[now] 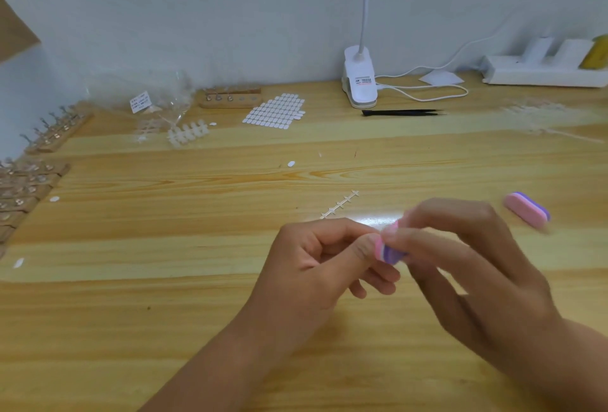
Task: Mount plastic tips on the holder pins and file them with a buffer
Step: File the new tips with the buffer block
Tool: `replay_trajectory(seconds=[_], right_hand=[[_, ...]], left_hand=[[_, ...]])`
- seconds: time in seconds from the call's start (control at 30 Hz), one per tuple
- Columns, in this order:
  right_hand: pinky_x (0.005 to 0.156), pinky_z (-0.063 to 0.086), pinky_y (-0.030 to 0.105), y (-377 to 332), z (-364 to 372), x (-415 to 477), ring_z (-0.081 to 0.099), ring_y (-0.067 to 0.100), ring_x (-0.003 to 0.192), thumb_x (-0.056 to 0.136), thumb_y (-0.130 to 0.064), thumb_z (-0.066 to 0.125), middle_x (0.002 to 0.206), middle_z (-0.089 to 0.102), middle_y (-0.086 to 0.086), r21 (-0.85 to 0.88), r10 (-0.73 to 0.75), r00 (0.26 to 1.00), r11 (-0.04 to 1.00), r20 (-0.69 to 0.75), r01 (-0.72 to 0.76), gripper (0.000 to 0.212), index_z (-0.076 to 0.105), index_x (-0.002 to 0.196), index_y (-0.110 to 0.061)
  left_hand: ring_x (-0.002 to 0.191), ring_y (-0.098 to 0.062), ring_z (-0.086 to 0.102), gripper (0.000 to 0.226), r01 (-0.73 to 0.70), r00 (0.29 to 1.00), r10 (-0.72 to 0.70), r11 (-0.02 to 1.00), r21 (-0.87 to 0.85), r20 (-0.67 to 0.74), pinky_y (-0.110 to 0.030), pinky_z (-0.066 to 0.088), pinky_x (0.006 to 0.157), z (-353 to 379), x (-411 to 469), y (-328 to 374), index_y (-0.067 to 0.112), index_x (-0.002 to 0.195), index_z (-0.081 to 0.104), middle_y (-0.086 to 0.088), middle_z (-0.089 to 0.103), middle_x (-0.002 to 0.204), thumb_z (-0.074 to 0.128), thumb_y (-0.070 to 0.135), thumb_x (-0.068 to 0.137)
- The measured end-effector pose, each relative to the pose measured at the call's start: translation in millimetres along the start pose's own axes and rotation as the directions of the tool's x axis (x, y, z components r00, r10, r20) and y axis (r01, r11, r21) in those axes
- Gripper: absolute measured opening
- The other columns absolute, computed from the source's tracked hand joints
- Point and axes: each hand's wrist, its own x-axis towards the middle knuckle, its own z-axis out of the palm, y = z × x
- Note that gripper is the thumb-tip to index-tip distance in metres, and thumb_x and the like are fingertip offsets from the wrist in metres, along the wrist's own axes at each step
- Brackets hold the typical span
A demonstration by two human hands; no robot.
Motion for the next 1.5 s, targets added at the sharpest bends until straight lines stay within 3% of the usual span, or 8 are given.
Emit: replay_trajectory(seconds=[0.17,0.33,0.63,0.83,1.0,1.2,1.3,1.5], right_hand=[[0.098,0.043,0.019,8,-5,8,0.058,0.009,0.106,0.095,0.005,0.057,0.108,0.057,0.004,-0.030,0.097,0.993,0.995,-0.062,-0.099,0.033,0.059,0.123,-0.013],[0.093,0.047,0.026,-5,-1,2,0.060,0.015,0.106,0.095,0.005,0.056,0.115,0.056,0.005,0.059,-0.018,1.000,0.998,0.013,0.017,0.034,0.061,0.125,-0.011],[0.098,0.044,0.025,-7,-1,2,0.058,0.016,0.110,0.093,0.005,0.058,0.117,0.056,0.004,0.023,-0.049,0.999,0.999,-0.004,0.049,0.036,0.058,0.127,-0.008],[0.100,0.041,0.020,-1,-4,6,0.056,0.009,0.112,0.097,-0.001,0.056,0.114,0.054,0.000,0.007,0.061,0.996,0.998,-0.059,-0.061,0.032,0.057,0.128,-0.012],[0.096,0.046,0.027,1,0,2,0.059,0.017,0.106,0.096,0.004,0.056,0.113,0.057,0.007,-0.024,0.005,1.000,1.000,-0.008,-0.005,0.032,0.061,0.124,-0.009],[0.102,0.037,0.013,20,-5,4,0.051,-0.001,0.113,0.097,-0.002,0.055,0.109,0.056,0.006,-0.073,0.163,0.984,0.983,-0.071,-0.168,0.027,0.059,0.122,-0.009],[0.100,0.042,0.020,15,-3,2,0.057,0.011,0.105,0.095,0.002,0.058,0.108,0.057,0.006,-0.046,0.094,0.995,0.994,-0.027,-0.095,0.027,0.060,0.121,-0.006],[0.098,0.046,0.024,17,-7,2,0.059,0.018,0.102,0.095,0.000,0.058,0.109,0.059,0.007,-0.041,0.096,0.995,0.995,-0.007,-0.097,0.026,0.061,0.121,-0.004]], left_hand=[[0.054,-0.018,0.065,0.025,-0.004,1.000,0.004,1.000,0.010,0.016,-0.026,0.049,0.054,-1,0,2,0.009,0.078,0.070,-0.006,0.067,0.062,0.054,0.019,0.093],[0.049,-0.015,0.055,0.026,-0.002,0.996,0.002,1.000,-0.003,0.090,-0.021,0.047,0.055,1,-1,4,0.002,0.081,0.065,-0.003,0.059,0.056,0.050,0.018,0.095],[0.043,-0.018,0.047,0.027,-0.007,0.986,0.007,1.000,-0.005,0.164,-0.024,0.042,0.056,-1,-1,5,0.014,0.075,0.061,-0.004,0.053,0.054,0.045,0.020,0.096],[0.044,-0.017,0.047,0.027,-0.001,0.986,-0.001,1.000,0.015,0.166,-0.024,0.042,0.057,-3,-1,5,0.017,0.073,0.058,0.001,0.054,0.051,0.043,0.020,0.096],[0.044,-0.016,0.047,0.027,-0.036,0.982,0.030,0.999,0.027,0.186,-0.022,0.042,0.058,-6,-1,2,0.014,0.074,0.058,0.001,0.055,0.050,0.045,0.020,0.097],[0.081,-0.008,0.060,0.023,-0.117,0.951,0.176,0.965,0.234,-0.252,-0.025,0.050,0.068,-35,12,6,0.021,0.078,0.072,0.004,0.069,0.088,0.056,0.024,0.094],[0.079,-0.004,0.055,0.010,0.024,0.944,0.096,0.934,0.357,-0.314,-0.014,0.043,0.067,-54,14,5,0.024,0.084,0.077,0.008,0.073,0.094,0.069,0.021,0.090],[0.070,-0.021,0.063,0.011,0.175,0.984,-0.144,0.896,0.408,-0.106,-0.026,0.046,0.065,-62,12,2,0.021,0.083,0.080,-0.004,0.075,0.078,0.080,0.011,0.080]])
